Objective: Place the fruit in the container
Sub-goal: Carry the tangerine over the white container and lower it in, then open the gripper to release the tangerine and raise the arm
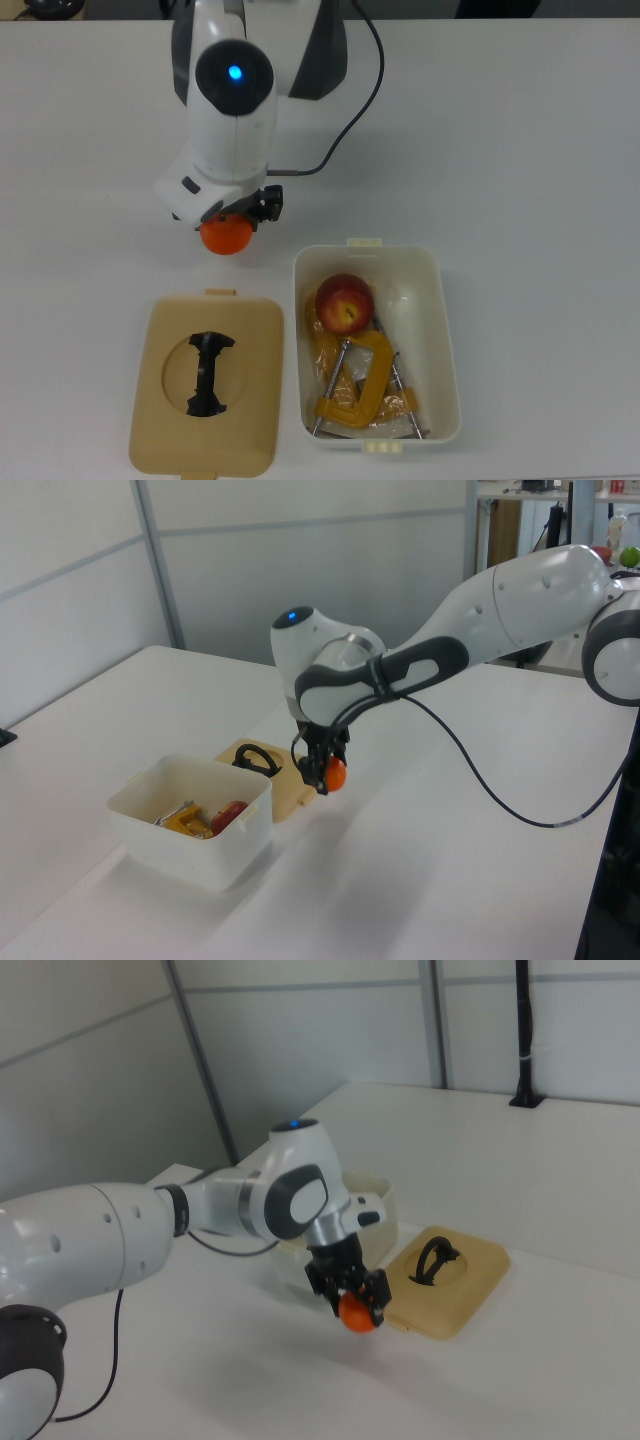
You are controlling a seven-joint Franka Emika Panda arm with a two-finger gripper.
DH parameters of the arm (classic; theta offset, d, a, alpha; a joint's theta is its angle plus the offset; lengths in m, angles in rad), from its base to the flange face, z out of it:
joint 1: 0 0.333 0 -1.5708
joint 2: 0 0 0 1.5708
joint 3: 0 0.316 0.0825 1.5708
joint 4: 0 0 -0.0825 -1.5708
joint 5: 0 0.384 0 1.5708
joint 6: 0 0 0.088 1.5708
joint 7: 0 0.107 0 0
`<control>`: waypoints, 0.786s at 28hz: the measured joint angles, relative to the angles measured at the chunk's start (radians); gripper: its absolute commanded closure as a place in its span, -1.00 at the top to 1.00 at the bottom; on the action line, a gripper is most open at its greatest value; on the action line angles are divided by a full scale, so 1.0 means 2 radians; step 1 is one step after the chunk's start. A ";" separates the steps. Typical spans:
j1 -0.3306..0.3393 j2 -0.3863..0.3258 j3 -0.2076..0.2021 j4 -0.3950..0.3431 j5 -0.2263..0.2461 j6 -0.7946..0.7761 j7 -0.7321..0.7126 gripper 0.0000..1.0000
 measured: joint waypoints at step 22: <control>0.024 0.002 0.064 0.045 -0.003 0.130 0.128 1.00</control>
